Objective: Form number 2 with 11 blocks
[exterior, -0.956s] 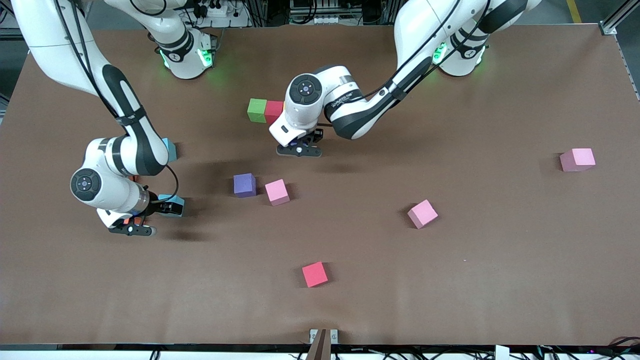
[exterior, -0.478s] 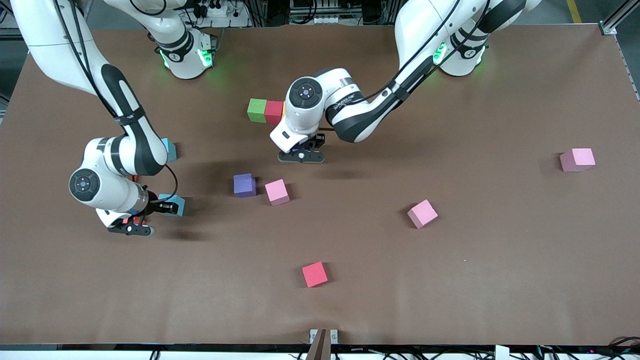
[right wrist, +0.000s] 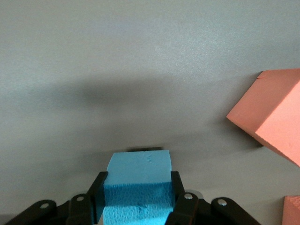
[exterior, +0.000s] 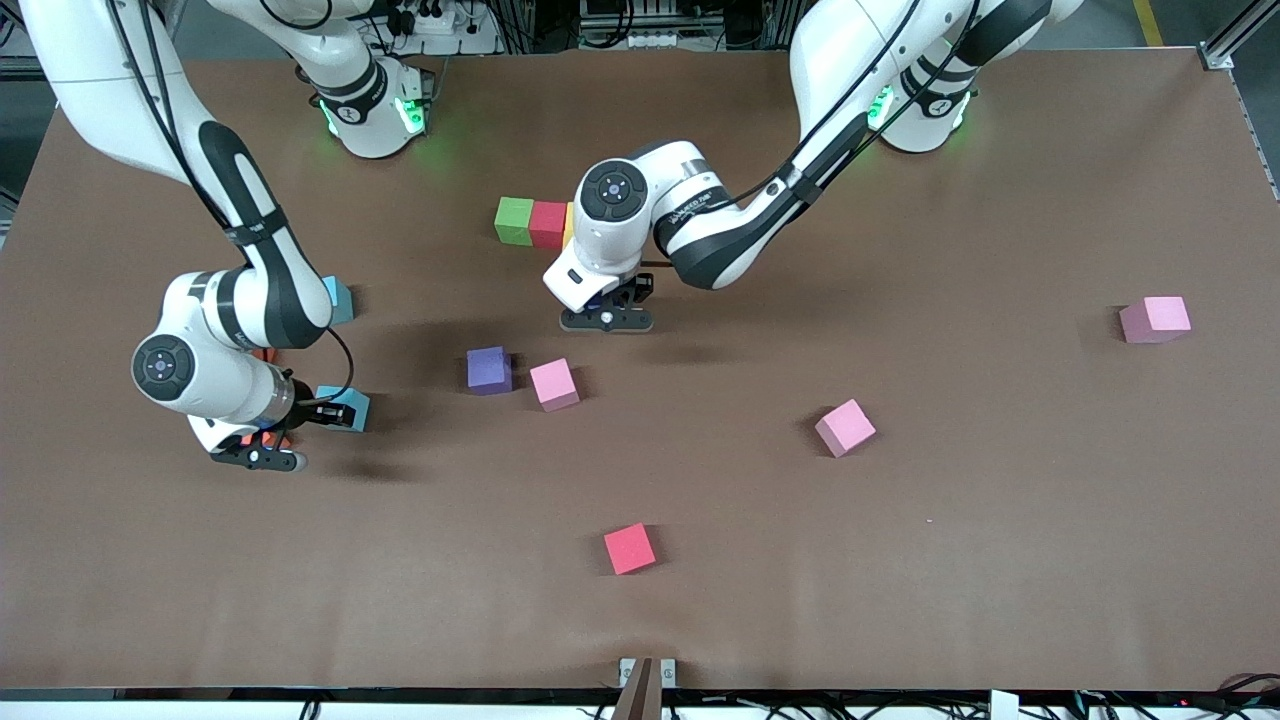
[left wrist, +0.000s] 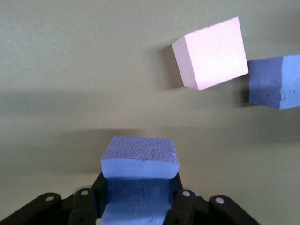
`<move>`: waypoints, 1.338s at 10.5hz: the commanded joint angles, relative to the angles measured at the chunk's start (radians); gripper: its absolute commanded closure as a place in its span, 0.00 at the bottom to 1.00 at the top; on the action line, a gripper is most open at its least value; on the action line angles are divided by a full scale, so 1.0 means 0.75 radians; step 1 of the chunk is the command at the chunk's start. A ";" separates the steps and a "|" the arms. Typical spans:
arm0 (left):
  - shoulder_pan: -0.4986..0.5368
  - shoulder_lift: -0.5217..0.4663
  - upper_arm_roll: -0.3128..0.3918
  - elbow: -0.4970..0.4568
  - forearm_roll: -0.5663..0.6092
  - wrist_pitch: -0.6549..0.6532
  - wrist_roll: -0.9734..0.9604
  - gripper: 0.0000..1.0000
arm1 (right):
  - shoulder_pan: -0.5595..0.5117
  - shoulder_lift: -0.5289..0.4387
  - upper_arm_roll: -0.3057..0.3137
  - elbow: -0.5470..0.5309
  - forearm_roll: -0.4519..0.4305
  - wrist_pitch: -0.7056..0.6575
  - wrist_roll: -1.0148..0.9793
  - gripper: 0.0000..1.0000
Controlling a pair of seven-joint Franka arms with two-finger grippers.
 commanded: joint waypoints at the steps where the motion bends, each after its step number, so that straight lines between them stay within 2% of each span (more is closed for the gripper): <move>1: -0.003 -0.027 0.017 0.035 -0.021 -0.024 -0.014 1.00 | 0.010 -0.120 0.003 -0.089 0.023 -0.015 0.042 1.00; 4: -0.001 -0.024 0.017 0.050 -0.023 -0.012 -0.050 1.00 | 0.029 -0.215 0.001 -0.142 0.025 -0.054 0.147 1.00; 7: -0.074 0.003 0.056 0.072 -0.023 0.086 -0.148 1.00 | 0.029 -0.223 -0.003 -0.152 0.025 -0.044 0.238 1.00; 9: -0.109 0.046 0.068 0.072 -0.019 0.090 -0.136 1.00 | 0.067 -0.251 0.001 -0.142 0.025 -0.056 0.359 1.00; 12: -0.215 0.066 0.139 0.064 -0.021 0.090 -0.136 1.00 | 0.084 -0.252 0.003 -0.138 0.031 -0.054 0.396 1.00; 13: -0.216 0.070 0.140 0.062 -0.019 0.090 -0.134 1.00 | 0.086 -0.256 0.003 -0.136 0.054 -0.052 0.396 1.00; 14: -0.220 0.079 0.140 0.062 -0.017 0.090 -0.132 1.00 | 0.088 -0.280 0.003 -0.138 0.133 -0.062 0.396 1.00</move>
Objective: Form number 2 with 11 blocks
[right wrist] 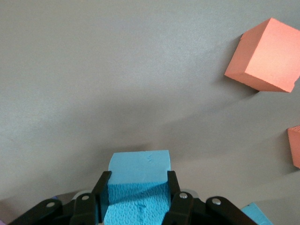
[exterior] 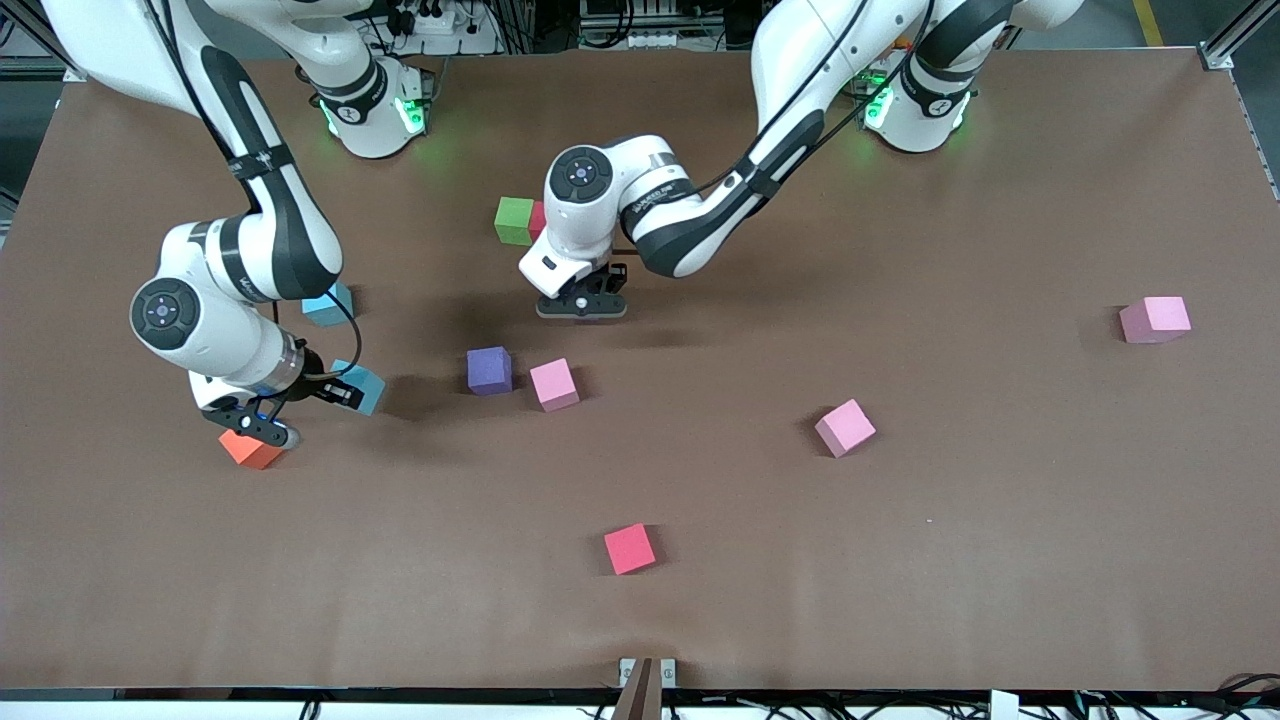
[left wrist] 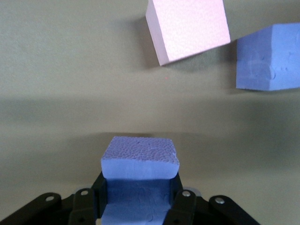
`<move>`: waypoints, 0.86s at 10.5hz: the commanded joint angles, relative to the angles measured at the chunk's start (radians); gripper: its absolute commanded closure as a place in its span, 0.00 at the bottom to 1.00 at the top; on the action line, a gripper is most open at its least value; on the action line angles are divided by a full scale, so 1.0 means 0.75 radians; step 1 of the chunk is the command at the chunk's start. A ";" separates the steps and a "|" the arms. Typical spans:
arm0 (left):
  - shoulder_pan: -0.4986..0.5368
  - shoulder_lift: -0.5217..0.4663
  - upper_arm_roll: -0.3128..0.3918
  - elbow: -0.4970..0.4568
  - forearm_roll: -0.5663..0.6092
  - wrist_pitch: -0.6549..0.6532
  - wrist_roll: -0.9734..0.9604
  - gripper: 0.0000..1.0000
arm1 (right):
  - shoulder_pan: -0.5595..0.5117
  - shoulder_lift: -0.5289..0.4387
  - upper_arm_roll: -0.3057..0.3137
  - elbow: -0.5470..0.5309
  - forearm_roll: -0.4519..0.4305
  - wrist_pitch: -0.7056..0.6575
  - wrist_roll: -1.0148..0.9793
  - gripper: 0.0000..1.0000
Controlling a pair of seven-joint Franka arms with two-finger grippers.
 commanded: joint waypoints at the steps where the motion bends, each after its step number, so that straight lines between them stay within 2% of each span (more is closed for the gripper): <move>1: -0.039 0.012 0.024 0.012 -0.017 0.003 -0.005 1.00 | 0.000 -0.065 0.000 -0.026 0.094 -0.054 0.014 1.00; 3: -0.048 0.017 0.034 0.012 -0.017 0.003 0.015 1.00 | -0.018 -0.083 -0.002 -0.028 0.096 -0.126 0.018 1.00; 9: -0.078 0.043 0.034 0.014 -0.019 0.003 0.005 1.00 | -0.065 -0.077 -0.017 -0.016 0.100 -0.101 0.042 1.00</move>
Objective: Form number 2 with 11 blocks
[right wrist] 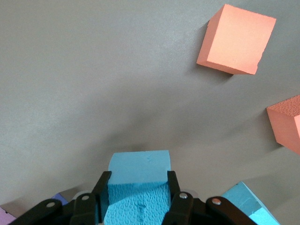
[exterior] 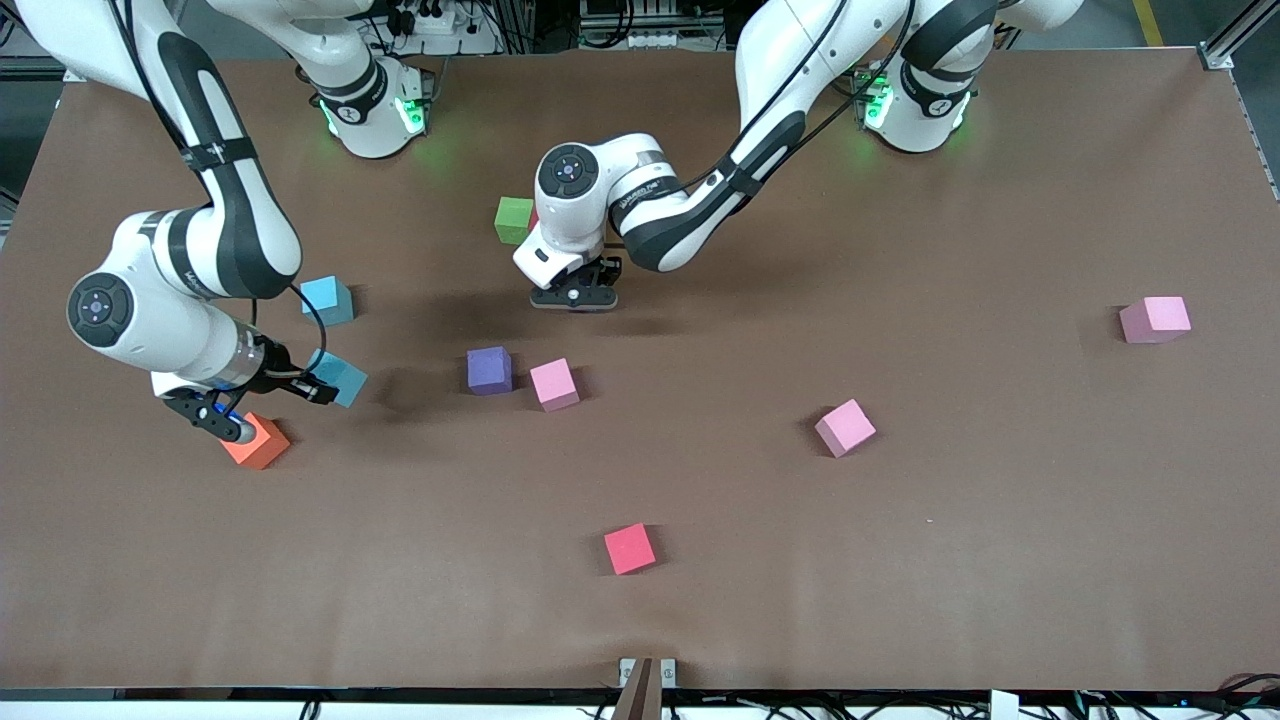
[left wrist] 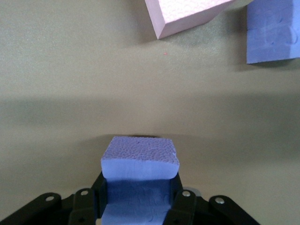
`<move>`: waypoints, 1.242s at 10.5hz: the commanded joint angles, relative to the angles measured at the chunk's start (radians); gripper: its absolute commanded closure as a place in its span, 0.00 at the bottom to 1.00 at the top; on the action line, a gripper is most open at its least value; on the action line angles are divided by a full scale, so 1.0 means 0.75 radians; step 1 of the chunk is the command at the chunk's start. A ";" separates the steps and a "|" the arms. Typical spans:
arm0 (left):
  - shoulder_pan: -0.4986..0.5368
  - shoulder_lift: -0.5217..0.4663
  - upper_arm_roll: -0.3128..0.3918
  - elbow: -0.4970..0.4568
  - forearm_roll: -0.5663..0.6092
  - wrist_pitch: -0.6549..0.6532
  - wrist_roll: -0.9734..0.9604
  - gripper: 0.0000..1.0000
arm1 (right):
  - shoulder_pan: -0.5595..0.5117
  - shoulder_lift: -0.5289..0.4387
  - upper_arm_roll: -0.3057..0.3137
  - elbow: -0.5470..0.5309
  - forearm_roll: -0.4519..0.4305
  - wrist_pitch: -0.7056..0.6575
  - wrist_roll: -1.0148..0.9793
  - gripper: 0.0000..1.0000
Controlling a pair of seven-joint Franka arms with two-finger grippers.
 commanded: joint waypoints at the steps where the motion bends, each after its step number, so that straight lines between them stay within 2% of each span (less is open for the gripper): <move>1: -0.030 0.006 0.017 0.015 -0.019 0.003 -0.001 1.00 | 0.005 -0.027 0.011 -0.018 0.025 0.006 0.036 1.00; 4: -0.042 0.006 0.017 0.013 -0.019 0.003 -0.017 1.00 | 0.001 -0.037 0.011 -0.022 0.027 -0.012 0.063 1.00; 7: -0.044 0.006 0.019 0.011 -0.019 0.003 -0.023 1.00 | 0.005 -0.043 0.011 -0.044 0.025 -0.028 0.251 1.00; 13: -0.042 0.004 0.017 0.013 -0.019 0.003 -0.046 1.00 | -0.008 -0.131 0.015 -0.130 0.025 -0.061 0.300 1.00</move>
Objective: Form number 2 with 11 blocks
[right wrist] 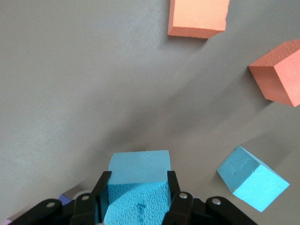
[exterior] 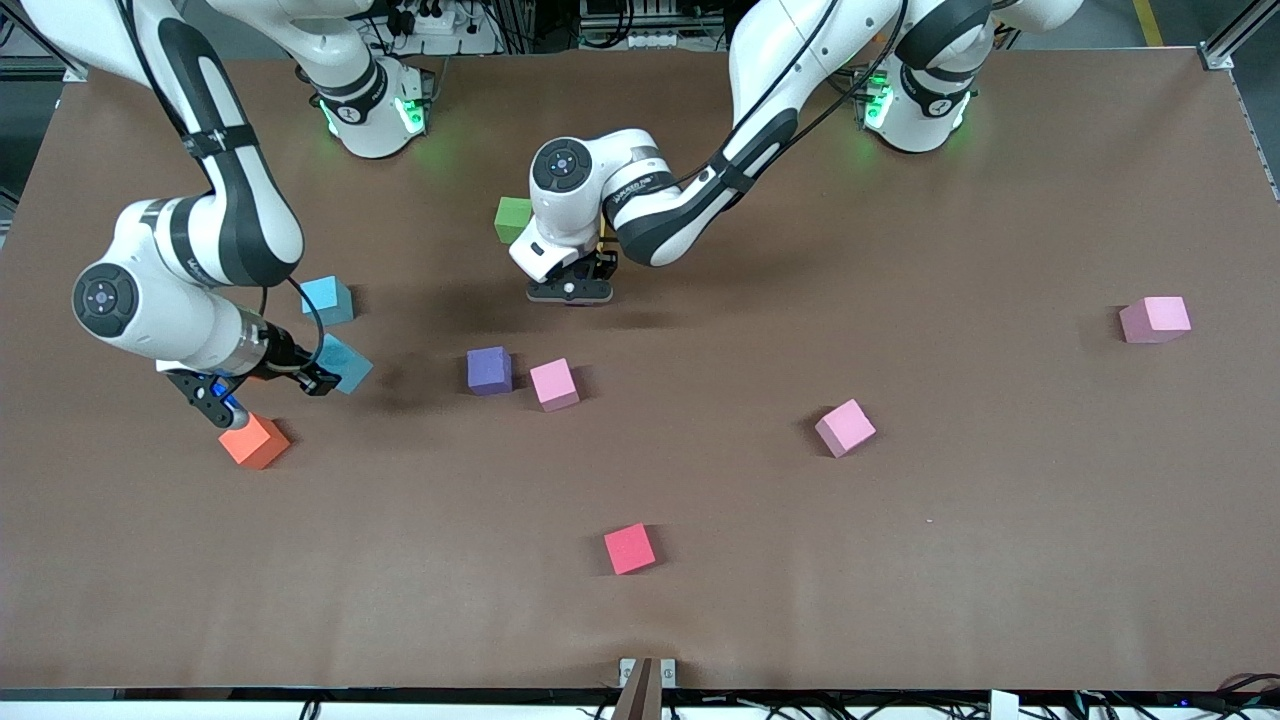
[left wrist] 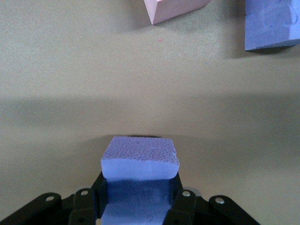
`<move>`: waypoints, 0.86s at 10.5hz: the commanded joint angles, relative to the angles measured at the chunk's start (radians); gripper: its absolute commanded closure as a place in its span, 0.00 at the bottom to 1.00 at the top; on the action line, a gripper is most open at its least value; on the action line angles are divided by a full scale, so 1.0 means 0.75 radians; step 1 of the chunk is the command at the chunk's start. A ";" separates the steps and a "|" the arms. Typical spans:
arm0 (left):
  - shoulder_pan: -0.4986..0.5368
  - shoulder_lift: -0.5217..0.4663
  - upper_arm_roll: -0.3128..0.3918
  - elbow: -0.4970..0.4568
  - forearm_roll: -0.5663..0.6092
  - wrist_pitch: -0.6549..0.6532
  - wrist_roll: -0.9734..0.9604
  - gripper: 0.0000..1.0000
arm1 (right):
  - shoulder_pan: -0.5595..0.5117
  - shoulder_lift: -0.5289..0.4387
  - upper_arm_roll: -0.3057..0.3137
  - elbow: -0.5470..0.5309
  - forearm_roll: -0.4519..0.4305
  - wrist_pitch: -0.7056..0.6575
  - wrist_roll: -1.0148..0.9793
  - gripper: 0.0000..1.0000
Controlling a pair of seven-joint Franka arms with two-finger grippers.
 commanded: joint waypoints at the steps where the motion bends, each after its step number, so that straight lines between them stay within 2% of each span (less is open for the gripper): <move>1: -0.017 -0.001 0.016 0.013 -0.021 0.003 -0.024 1.00 | -0.009 -0.062 0.014 -0.045 0.021 -0.027 0.023 1.00; 9: -0.015 -0.005 0.016 0.015 -0.021 0.003 -0.036 1.00 | 0.049 -0.058 0.016 0.006 0.048 -0.025 0.180 1.00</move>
